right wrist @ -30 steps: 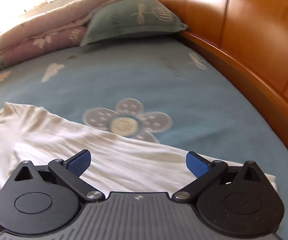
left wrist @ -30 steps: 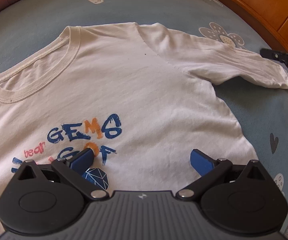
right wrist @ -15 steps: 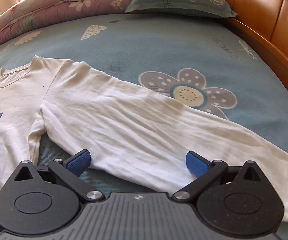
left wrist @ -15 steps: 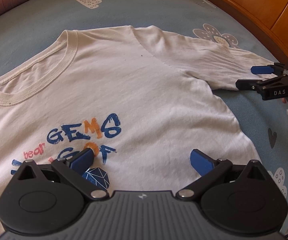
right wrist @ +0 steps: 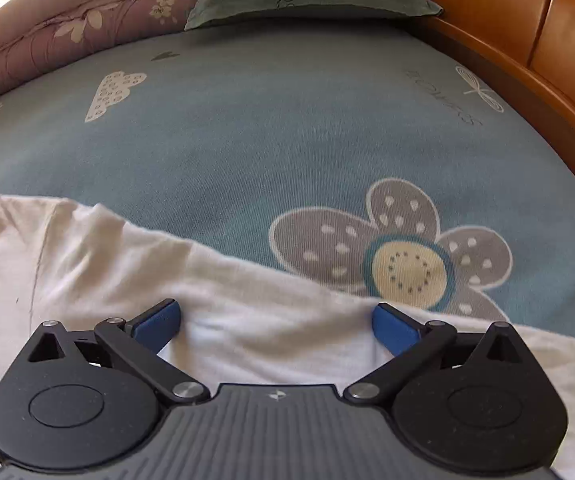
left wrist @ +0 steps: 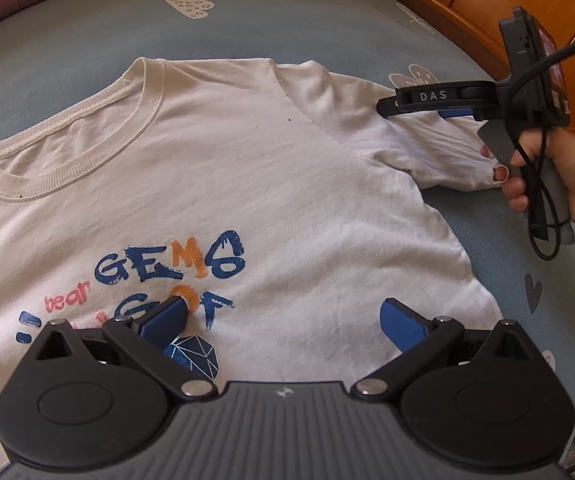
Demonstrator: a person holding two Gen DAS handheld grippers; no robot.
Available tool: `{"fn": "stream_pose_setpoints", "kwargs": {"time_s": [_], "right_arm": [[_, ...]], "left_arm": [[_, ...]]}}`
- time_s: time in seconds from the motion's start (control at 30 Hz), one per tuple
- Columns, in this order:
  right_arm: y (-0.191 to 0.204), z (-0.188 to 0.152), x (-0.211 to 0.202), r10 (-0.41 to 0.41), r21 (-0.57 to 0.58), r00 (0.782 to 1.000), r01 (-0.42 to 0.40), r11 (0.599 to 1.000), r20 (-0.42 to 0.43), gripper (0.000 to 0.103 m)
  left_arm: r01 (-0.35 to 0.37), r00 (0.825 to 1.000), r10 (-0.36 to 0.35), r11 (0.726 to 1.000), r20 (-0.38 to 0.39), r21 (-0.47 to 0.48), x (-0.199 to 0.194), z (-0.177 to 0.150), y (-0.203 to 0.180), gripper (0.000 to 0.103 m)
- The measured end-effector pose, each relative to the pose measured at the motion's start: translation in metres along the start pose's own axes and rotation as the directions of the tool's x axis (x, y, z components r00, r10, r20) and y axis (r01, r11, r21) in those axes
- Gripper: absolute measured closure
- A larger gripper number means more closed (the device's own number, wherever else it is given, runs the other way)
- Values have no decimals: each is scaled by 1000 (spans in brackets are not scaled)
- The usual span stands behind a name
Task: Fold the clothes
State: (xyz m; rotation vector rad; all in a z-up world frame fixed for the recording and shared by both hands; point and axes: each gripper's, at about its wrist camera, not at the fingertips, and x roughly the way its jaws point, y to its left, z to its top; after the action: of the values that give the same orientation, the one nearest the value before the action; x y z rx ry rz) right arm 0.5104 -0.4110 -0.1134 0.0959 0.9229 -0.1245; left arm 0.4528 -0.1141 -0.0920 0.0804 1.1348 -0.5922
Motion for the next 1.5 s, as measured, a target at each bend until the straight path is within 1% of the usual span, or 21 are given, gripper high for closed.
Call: {"fn": "stream_pose_setpoints", "kwargs": {"time_s": [0.03, 0.13, 0.2, 0.23, 0.33, 0.43, 0.5, 0.53, 0.6, 0.63, 0.73, 0.83, 0.9, 1.0, 1.07, 1.13, 1.23, 1.27, 1.37, 1.43, 1.5], "right_arm": [[-5, 6, 5, 8, 7, 1000, -8, 1000, 5, 0], [-15, 23, 4, 17, 35, 999, -15, 999, -44, 0], [-13, 27, -9, 34, 79, 999, -31, 996, -39, 0], [-8, 29, -17, 57, 105, 998, -53, 993, -38, 0], [27, 29, -25, 44, 141, 997, -34, 989, -68, 0], [58, 17, -10, -58, 201, 991, 81, 976, -118, 0], [72, 13, 0, -150, 235, 984, 169, 957, -94, 0], [76, 15, 6, -176, 240, 982, 188, 952, -69, 0], [72, 23, 15, -190, 260, 981, 192, 946, -35, 0], [68, 27, 19, -187, 267, 982, 187, 945, -25, 0], [48, 37, 16, -108, 268, 994, 113, 957, -34, 0], [38, 27, -18, -55, 250, 998, 48, 967, 20, 0], [31, 12, -38, -82, 215, 996, 71, 974, 44, 0], [3, -15, -53, -202, 232, 978, 186, 955, 47, 0], [-26, -29, -54, -278, 279, 960, 259, 925, 32, 0], [-63, -41, -51, -353, 333, 936, 335, 881, -7, 0], [-108, -54, -48, -317, 358, 948, 297, 885, -3, 0], [-116, -54, -46, -304, 333, 953, 283, 899, 10, 0], [-138, -46, -40, -263, 255, 964, 244, 936, 44, 0], [-154, -37, -36, -235, 253, 971, 217, 943, 43, 0], [-164, -29, -39, -211, 274, 977, 199, 941, 16, 0]], "left_arm": [[6, 1000, -6, 1000, 4, -5, -1, -1, 1, 1], [18, 1000, -17, 1000, 24, -20, -3, -5, 3, 1], [19, 999, -18, 999, 39, -27, -4, -7, 3, 1], [19, 999, -18, 999, 46, -31, -4, -7, 2, 1], [15, 998, -14, 1000, 55, -25, -4, -8, 1, 1], [18, 998, -16, 999, 59, -30, -5, -7, 2, 1], [25, 998, -22, 999, 65, -46, -5, -7, 4, 1], [29, 997, -25, 998, 67, -55, -6, -7, 5, 1], [38, 997, -32, 997, 74, -71, -6, -7, 7, 1], [41, 996, -35, 996, 79, -75, -6, -7, 8, 1], [45, 995, -37, 996, 88, -79, -7, -9, 9, 1], [37, 996, -30, 996, 87, -76, -6, -9, 8, 1], [34, 996, -28, 996, 84, -77, -5, -8, 8, 1], [42, 996, -35, 996, 80, -81, -5, -8, 9, 1], [46, 996, -40, 996, 80, -75, -6, -9, 9, 1], [40, 996, -35, 997, 77, -64, -5, -9, 8, 1], [16, 998, -14, 999, 65, -36, -4, -9, 3, 1], [11, 998, -9, 999, 60, -31, -3, -9, 2, 1], [0, 999, 0, 1000, 46, -18, -2, -7, 0, 1], [-7, 999, 7, 1000, 36, -10, -1, -6, -1, 1], [-14, 1000, 14, 1000, 26, -2, -1, -5, -3, 1]]}}
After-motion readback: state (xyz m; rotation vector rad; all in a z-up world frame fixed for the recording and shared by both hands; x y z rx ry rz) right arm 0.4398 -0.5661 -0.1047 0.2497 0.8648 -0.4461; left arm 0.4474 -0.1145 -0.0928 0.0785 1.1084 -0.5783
